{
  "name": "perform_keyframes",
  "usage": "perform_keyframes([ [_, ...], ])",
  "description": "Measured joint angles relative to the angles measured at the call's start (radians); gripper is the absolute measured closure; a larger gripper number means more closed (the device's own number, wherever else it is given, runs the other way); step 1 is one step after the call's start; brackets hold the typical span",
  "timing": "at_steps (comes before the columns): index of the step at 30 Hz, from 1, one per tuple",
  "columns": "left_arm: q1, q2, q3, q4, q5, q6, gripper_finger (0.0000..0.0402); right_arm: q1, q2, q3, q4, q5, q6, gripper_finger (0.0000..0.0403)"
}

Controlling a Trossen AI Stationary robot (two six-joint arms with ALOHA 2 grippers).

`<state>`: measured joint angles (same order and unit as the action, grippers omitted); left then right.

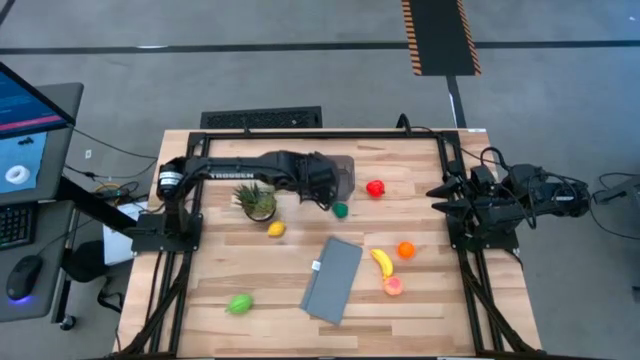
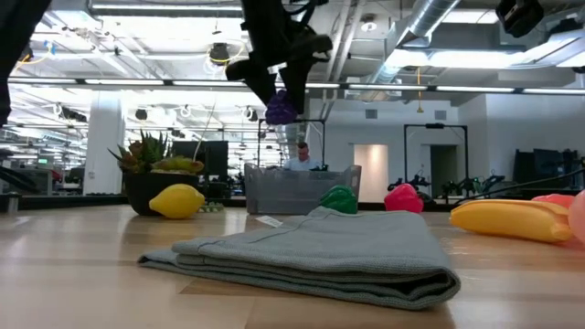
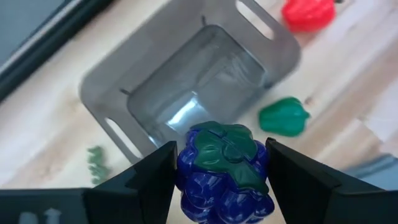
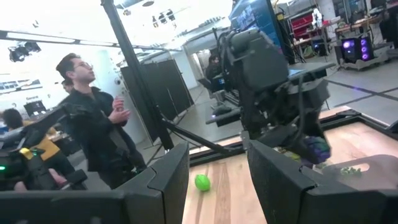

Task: Pick and placing Produce into tupperware
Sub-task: Put the grapes into the black bin

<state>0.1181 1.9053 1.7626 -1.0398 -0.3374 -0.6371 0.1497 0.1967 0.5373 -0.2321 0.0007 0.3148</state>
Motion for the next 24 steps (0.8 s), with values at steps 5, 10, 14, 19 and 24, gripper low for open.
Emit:
perform_keyframes([
  [5, 0.054, 0.0, 0.0, 0.021, 0.0, 0.078, 0.0181, 0.0, 0.0, 0.0, 0.0, 0.0, 0.011, 0.0217],
  [10, 0.096, 0.0, 0.0, 0.066, 0.018, 0.172, 0.0181, 0.0, 0.0, 0.0, 0.0, 0.0, 0.022, 0.0217],
  [14, 0.126, 0.0, 0.0, 0.099, 0.021, 0.236, 0.0181, 0.0, 0.0, 0.0, 0.0, 0.0, 0.037, 0.0217],
  [19, 0.17, 0.0, 0.0, 0.124, 0.066, 0.299, 0.0181, 0.0, 0.0, 0.0, 0.0, 0.001, 0.052, 0.0217],
  [24, 0.205, 0.0, 0.0, 0.139, 0.094, 0.334, 0.0182, 0.0, 0.0, 0.0, 0.0, 0.005, 0.053, 0.0217],
])
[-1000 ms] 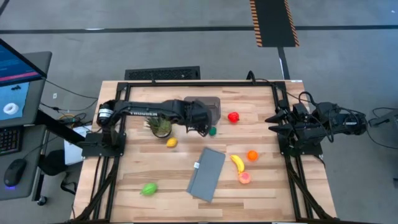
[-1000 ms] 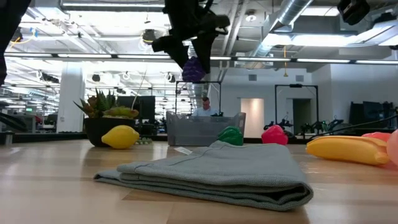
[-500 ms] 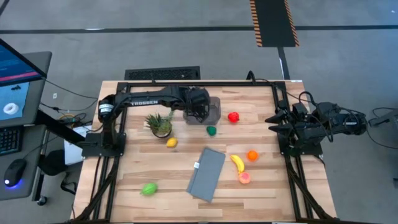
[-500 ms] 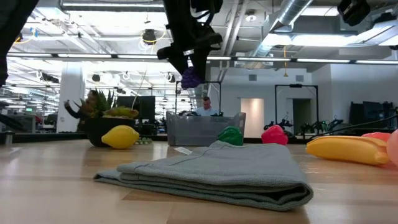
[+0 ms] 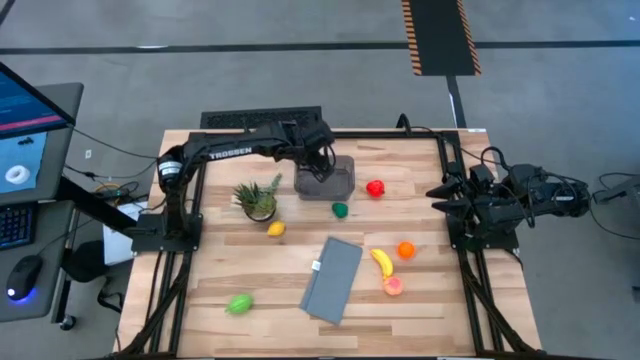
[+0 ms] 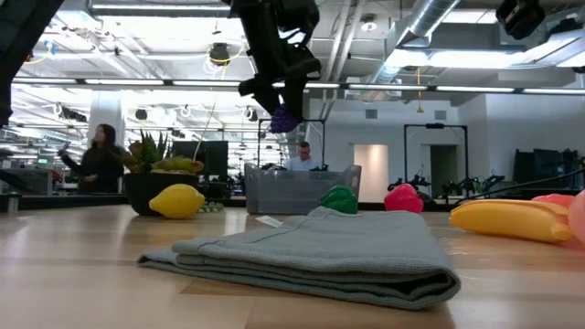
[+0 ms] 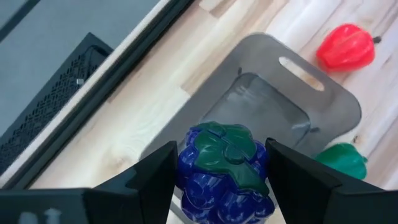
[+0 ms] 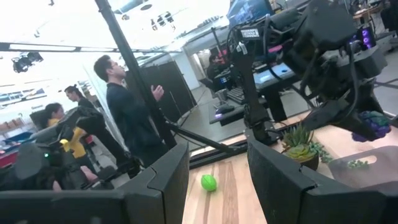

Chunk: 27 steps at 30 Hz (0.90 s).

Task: Pick and placing Produce into tupperware
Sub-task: Put the grapes into the black bin

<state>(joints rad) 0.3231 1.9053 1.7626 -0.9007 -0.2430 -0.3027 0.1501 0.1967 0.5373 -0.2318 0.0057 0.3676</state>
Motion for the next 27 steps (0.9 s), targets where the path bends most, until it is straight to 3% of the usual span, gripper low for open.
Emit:
perform_keyframes([
  [5, 0.026, 0.02, 0.001, 0.035, 0.072, 0.04, 0.0182, 0.0, 0.0, 0.0, 0.0, 0.031, 0.0, 0.0217],
  [27, 0.031, 0.197, 0.0, 0.093, 0.178, 0.109, 0.0182, 0.0, 0.0, 0.0, 0.0, 0.075, 0.0, 0.0217],
])
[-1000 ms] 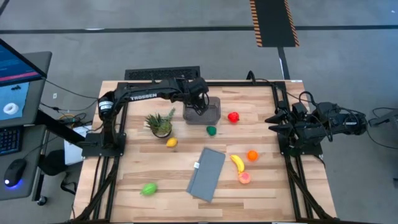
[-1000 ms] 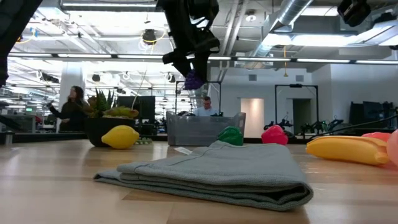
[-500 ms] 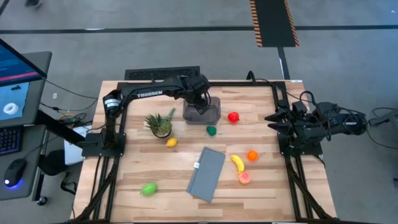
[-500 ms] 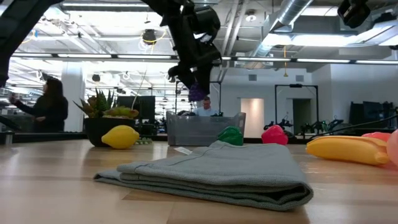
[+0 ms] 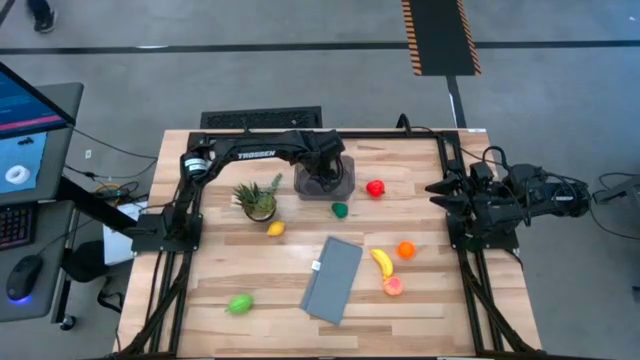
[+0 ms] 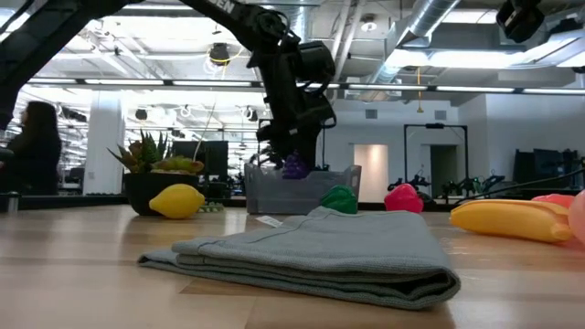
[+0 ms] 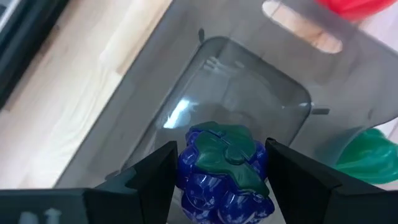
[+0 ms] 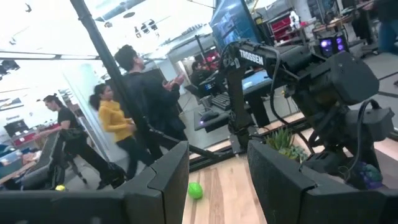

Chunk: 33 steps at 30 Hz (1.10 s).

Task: Pick and placing Produce into tupperware
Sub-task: Put the grapes into the black bin

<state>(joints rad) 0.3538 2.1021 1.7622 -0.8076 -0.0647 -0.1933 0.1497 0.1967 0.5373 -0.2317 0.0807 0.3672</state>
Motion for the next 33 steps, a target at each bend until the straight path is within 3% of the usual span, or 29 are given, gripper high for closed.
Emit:
perform_keyframes([
  [33, 0.012, 0.027, 0.0, 0.089, 0.086, -0.037, 0.0181, 0.0, 0.0, 0.0, 0.0, 0.026, -0.001, 0.0217],
])
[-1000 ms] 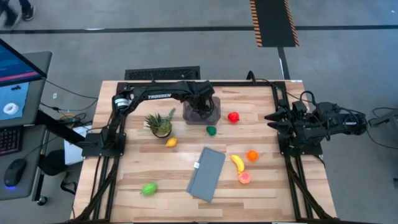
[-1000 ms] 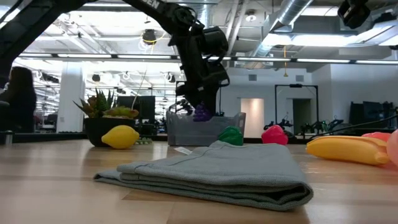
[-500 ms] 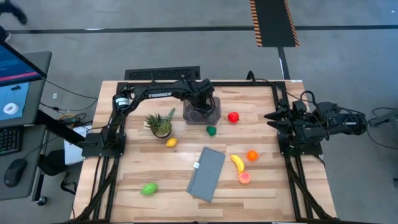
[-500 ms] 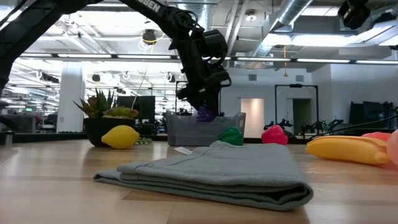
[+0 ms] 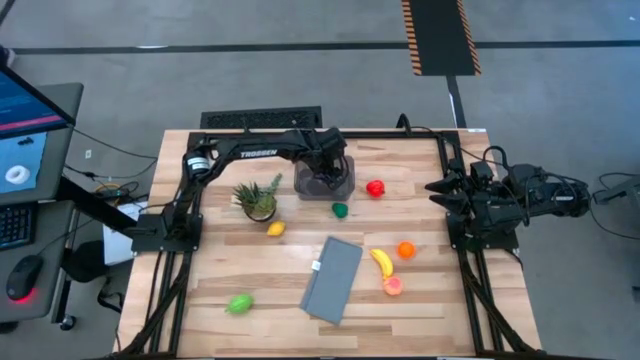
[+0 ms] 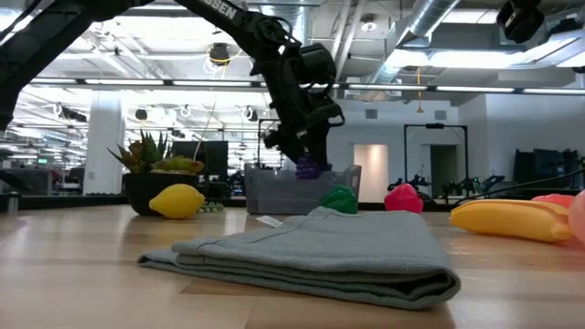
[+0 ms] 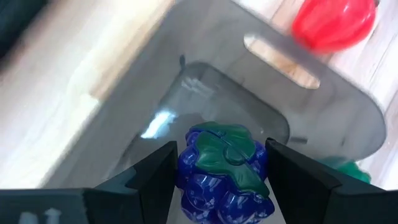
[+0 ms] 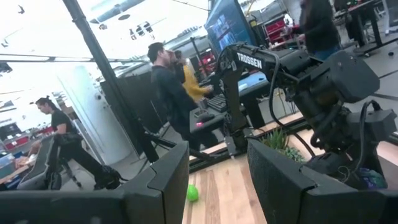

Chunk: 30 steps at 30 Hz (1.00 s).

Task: Pick and placing Produce into tupperware
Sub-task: Put the grapes into the black bin

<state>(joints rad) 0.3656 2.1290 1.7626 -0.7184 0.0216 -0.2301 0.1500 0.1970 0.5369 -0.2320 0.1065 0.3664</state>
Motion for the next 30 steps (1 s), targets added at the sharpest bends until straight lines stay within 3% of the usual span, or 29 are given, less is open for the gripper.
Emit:
perform_keyframes([
  [25, 0.001, 0.017, 0.0, 0.029, 0.029, -0.02, 0.018, 0.0, 0.0, 0.0, 0.0, 0.0, 0.0, 0.0217],
  [30, 0.002, 0.018, 0.0, 0.027, 0.032, -0.026, 0.0149, 0.0, 0.0, 0.0, 0.0, -0.001, 0.0, 0.0217],
])
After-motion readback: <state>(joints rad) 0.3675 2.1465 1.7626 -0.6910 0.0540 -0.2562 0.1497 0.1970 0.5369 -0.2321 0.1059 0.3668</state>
